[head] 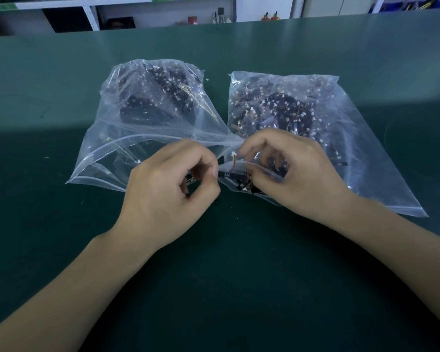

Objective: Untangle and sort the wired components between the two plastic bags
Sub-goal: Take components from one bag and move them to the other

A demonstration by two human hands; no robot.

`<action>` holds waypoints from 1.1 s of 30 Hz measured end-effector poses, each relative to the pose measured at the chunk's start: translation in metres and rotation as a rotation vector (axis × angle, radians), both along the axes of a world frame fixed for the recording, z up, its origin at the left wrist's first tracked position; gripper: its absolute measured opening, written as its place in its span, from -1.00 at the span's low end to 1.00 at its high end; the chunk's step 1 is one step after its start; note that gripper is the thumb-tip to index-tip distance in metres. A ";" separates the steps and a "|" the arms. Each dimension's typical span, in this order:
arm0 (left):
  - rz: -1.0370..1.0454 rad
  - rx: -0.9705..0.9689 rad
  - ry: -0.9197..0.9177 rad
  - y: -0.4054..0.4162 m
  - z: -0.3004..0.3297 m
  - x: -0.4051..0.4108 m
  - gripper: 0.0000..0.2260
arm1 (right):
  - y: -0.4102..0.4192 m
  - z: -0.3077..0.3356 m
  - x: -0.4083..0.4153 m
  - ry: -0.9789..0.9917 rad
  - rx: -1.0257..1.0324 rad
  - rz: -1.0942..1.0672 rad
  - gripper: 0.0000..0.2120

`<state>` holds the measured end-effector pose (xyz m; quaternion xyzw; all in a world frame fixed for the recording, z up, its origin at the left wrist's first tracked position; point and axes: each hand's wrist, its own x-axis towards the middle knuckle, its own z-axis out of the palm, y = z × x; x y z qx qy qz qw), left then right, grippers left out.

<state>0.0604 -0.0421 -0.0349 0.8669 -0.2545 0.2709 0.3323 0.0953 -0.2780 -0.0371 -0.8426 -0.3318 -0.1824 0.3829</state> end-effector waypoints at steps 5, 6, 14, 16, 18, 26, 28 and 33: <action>0.092 0.102 -0.067 0.000 -0.001 0.003 -0.92 | 0.000 -0.002 -0.001 -0.029 0.015 -0.007 -0.69; 0.099 0.104 -0.077 0.001 -0.001 0.004 -0.92 | 0.000 -0.002 -0.001 -0.035 0.021 -0.001 -0.70; 0.092 0.270 -0.152 -0.003 -0.004 0.002 -0.93 | 0.001 -0.002 -0.001 -0.085 0.035 0.030 -0.73; 0.094 0.316 -0.170 -0.005 -0.005 0.003 -0.91 | 0.001 -0.002 -0.002 -0.088 0.030 0.042 -0.72; 0.122 0.343 -0.192 -0.007 -0.006 0.004 -0.89 | 0.001 -0.001 -0.003 -0.085 0.020 0.056 -0.73; 0.230 0.496 -0.241 -0.014 -0.003 0.000 -0.79 | 0.004 0.000 -0.005 -0.106 -0.004 0.069 -0.76; 0.236 0.544 -0.191 -0.017 -0.002 -0.002 -0.83 | 0.005 0.000 -0.005 -0.109 -0.006 0.067 -0.77; 0.189 0.527 -0.136 -0.013 -0.002 -0.002 -0.94 | 0.004 0.000 -0.005 -0.102 -0.029 0.064 -0.75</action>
